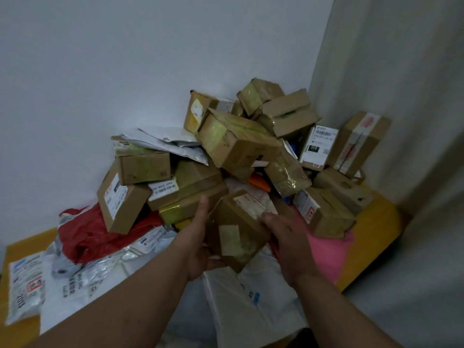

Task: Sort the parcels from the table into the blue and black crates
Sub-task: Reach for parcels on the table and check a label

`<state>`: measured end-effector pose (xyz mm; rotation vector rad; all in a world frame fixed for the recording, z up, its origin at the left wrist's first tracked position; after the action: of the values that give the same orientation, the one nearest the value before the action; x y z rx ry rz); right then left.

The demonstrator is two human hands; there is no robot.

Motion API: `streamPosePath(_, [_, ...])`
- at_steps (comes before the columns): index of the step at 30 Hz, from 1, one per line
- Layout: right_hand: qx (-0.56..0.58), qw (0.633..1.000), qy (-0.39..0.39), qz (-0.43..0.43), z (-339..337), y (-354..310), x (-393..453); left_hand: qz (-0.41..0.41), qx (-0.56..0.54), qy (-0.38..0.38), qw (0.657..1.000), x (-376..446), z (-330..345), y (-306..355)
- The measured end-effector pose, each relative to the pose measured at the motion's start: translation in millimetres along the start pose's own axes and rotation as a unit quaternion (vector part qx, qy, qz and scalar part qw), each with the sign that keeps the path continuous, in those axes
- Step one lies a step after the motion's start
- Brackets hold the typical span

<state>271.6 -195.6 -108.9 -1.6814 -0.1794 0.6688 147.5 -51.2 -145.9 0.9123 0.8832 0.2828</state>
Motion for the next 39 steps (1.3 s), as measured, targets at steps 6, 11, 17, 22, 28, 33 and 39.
streamPosePath(6, [0.001,1.000,0.010,-0.013,26.9,0.1,-47.6,0.002,0.075,-0.013,0.997,-33.3,-56.8,-4.2])
streamPosePath(11, [-0.029,0.995,0.027,-0.094,60.4,-14.2,-99.5,0.054,0.099,-0.078,0.991,-77.1,-105.1,4.2])
streamPosePath(17, [0.111,0.992,-0.034,-0.040,114.4,-5.6,-146.2,0.092,0.097,-0.096,0.986,-139.8,-174.2,3.5])
streamPosePath(22, [0.117,0.987,-0.090,-0.060,171.2,-7.7,-189.3,0.116,0.073,-0.089,0.987,-183.5,-229.9,2.4])
streamPosePath(28, [-0.002,0.988,-0.138,-0.067,230.9,-0.4,-217.8,0.184,0.022,-0.041,0.982,-212.7,-285.9,22.4])
streamPosePath(33, [-0.078,0.963,-0.256,0.025,293.7,23.0,-227.7,0.225,-0.020,0.053,0.973,-230.1,-335.4,33.9])
streamPosePath(39, [-0.152,0.894,-0.403,0.124,374.9,53.6,-260.8,0.224,-0.043,0.160,0.961,-254.6,-405.4,27.1])
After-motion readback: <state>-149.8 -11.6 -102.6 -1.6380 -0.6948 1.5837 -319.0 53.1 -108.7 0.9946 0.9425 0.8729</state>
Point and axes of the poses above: each hand's wrist, its own x-axis towards the middle knuckle, its own z-axis out of the palm, y = z × x, the point moved 8 cm from there along x, towards the middle knuckle, and after that the axes turned 14 degrees about z, right-handed, at the moved point
